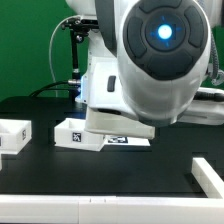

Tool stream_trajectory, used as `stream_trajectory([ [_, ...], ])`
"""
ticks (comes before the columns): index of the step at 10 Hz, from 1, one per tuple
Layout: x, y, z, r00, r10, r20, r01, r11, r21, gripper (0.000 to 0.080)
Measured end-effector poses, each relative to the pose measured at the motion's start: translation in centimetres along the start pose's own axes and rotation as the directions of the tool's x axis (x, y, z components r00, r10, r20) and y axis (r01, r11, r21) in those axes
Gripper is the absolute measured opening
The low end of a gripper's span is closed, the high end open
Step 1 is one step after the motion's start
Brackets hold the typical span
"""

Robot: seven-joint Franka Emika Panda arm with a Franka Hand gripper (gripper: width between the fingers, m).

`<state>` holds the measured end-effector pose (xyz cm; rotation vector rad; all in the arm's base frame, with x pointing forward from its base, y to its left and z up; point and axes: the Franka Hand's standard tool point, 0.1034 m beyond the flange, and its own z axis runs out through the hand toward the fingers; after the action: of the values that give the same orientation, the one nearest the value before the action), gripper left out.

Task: Assemble drawer

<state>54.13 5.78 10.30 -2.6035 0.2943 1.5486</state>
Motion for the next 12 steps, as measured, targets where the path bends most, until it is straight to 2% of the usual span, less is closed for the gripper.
stream_trajectory([
  [4,0.2,0.0,0.2,1.0,0.011,-0.012,-0.011,1.0,0.007,0.0032],
  [5,0.5,0.1,0.1,0.998,0.068,-0.009,-0.068,0.997,0.029,0.0032],
  [6,0.8,0.0,0.0,0.989,0.145,-0.013,-0.145,0.989,0.036,0.0032],
  [7,0.4,-0.5,-0.1,0.978,0.205,-0.02,-0.205,0.978,0.038,0.0032],
  [8,0.5,-0.8,-0.1,0.963,0.271,-0.001,-0.27,0.96,0.066,0.0032],
  [9,0.9,-0.9,-0.4,0.956,0.293,0.014,-0.293,0.949,0.114,0.0032],
  [10,1.2,-0.7,-0.6,0.957,0.29,-0.003,-0.287,0.949,0.129,0.0032],
  [11,1.3,-0.8,-0.6,0.957,0.289,-0.005,-0.286,0.949,0.129,0.0032],
  [12,1.9,-1.0,-1.1,0.957,0.29,-0.026,-0.281,0.942,0.181,0.0032],
])
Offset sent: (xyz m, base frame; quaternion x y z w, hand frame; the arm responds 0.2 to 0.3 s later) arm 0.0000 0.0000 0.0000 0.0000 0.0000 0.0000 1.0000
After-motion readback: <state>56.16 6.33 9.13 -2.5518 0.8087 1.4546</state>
